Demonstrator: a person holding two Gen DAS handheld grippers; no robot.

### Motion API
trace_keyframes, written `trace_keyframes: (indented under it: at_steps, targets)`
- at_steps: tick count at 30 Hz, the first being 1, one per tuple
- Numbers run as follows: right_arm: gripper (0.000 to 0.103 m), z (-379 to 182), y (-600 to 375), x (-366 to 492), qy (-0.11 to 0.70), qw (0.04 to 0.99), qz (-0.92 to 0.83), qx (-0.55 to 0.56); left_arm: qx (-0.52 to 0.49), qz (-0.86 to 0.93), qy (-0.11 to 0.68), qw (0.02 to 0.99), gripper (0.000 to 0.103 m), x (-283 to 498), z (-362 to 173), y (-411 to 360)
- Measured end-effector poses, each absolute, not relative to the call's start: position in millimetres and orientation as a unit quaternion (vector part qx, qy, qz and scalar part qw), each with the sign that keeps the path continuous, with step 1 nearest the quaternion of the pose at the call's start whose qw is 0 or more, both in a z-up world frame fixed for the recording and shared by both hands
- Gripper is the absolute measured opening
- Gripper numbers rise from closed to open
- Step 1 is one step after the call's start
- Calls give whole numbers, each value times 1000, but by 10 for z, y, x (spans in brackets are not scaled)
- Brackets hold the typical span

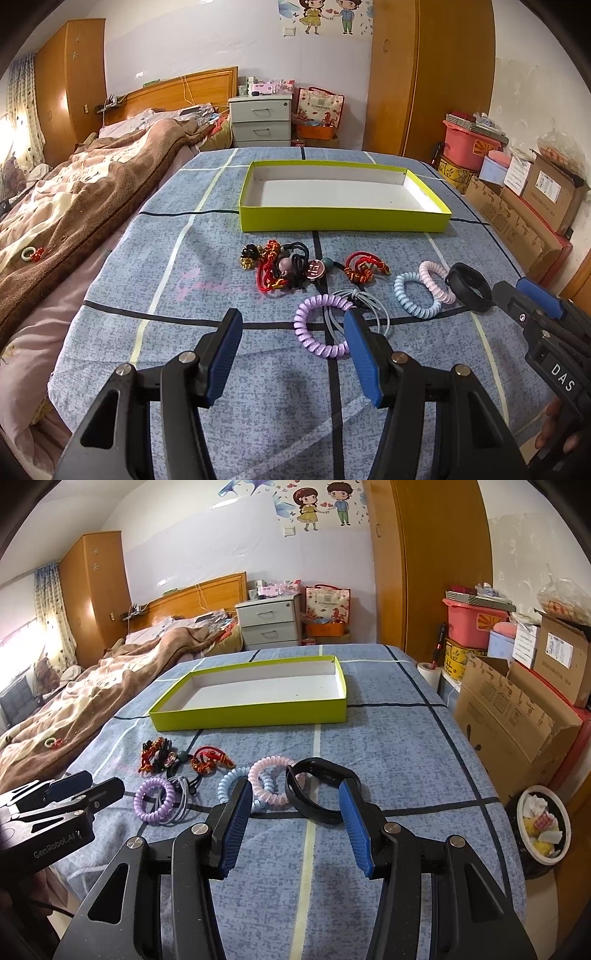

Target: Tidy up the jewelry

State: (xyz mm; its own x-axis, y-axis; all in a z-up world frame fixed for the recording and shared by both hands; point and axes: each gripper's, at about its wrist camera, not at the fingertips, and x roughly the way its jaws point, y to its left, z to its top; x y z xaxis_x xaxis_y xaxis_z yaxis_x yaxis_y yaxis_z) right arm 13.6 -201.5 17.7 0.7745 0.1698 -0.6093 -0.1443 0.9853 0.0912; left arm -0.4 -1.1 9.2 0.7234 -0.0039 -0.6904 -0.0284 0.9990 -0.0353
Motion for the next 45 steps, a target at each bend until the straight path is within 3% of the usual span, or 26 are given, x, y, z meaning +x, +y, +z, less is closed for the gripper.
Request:
trace_keyframes:
  at_steps: [45]
  targets:
    - [50,116,-1930,220,334,939,87,10,-25,4,380,925,59,17,23,159]
